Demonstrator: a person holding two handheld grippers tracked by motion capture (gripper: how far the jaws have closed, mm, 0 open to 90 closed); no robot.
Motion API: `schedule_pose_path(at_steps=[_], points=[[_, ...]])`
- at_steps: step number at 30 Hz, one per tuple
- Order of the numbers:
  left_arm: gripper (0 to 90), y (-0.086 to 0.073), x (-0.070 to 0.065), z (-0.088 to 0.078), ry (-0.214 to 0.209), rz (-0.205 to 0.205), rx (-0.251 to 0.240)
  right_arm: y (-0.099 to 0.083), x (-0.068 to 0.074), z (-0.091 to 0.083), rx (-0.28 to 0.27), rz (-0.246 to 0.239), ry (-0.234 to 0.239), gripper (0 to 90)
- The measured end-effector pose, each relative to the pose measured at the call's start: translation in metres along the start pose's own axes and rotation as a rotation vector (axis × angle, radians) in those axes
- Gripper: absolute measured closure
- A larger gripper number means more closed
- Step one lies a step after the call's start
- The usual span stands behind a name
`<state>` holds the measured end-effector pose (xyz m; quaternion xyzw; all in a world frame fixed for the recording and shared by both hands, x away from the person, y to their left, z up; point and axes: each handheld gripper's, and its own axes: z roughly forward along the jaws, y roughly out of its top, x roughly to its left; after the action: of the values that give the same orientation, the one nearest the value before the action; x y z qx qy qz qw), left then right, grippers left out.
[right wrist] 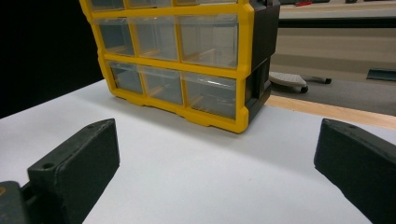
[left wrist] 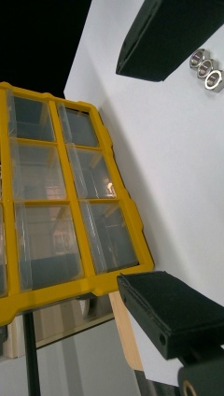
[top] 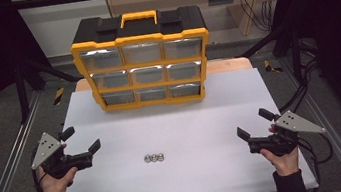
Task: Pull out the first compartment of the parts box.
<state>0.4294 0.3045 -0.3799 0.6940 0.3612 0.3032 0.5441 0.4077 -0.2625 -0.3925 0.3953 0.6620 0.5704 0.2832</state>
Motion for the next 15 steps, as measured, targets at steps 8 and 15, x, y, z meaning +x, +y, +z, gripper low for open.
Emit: schedule_pose_path(at_steps=[8,15], points=[[2.0,0.0018,-0.0016,0.0019,-0.005,0.010,0.000,0.0002,-0.0005,-0.0005,-0.005,-0.004,0.005,0.6],[2.1,0.0062,-0.0014,0.0029,-0.011,0.021,-0.010,0.0003,0.0002,-0.0002,-0.007,0.002,0.003,0.6]])
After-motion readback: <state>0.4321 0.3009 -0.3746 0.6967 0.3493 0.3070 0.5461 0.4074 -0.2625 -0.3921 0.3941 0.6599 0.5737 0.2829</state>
